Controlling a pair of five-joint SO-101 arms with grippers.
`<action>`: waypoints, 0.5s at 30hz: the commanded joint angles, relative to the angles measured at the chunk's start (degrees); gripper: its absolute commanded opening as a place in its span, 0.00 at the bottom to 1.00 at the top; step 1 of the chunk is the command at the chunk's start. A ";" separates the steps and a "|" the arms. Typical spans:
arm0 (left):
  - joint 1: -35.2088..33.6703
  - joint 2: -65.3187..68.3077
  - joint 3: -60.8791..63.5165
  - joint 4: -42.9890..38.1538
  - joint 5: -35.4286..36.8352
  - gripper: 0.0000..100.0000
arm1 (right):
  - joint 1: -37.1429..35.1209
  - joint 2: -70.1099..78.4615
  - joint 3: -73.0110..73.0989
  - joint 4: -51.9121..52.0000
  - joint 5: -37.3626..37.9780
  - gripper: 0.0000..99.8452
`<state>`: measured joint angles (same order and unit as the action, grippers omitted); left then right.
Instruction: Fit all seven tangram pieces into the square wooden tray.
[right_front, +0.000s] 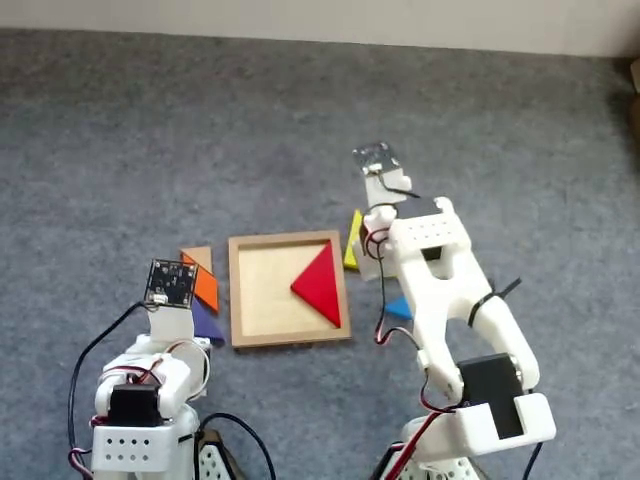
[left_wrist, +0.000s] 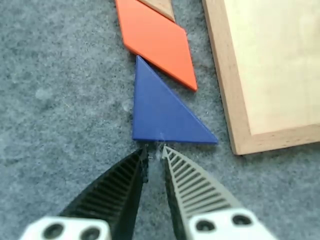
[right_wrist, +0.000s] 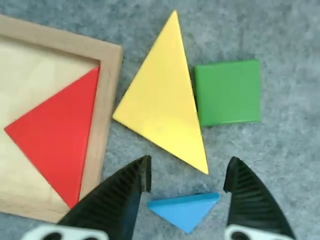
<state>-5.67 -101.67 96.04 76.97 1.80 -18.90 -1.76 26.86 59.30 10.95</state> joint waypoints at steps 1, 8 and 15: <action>0.04 -2.68 1.19 0.18 0.26 0.07 | -3.56 -0.66 -3.47 -0.75 0.44 0.24; 0.04 -2.68 1.19 0.18 0.26 0.07 | -4.88 5.14 -3.74 -3.91 0.44 0.24; 0.04 -2.68 1.19 0.18 0.26 0.07 | -3.56 12.00 -11.91 0.04 0.70 0.31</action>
<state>-5.67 -101.67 96.04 76.97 1.80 -23.12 9.93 20.00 57.27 10.95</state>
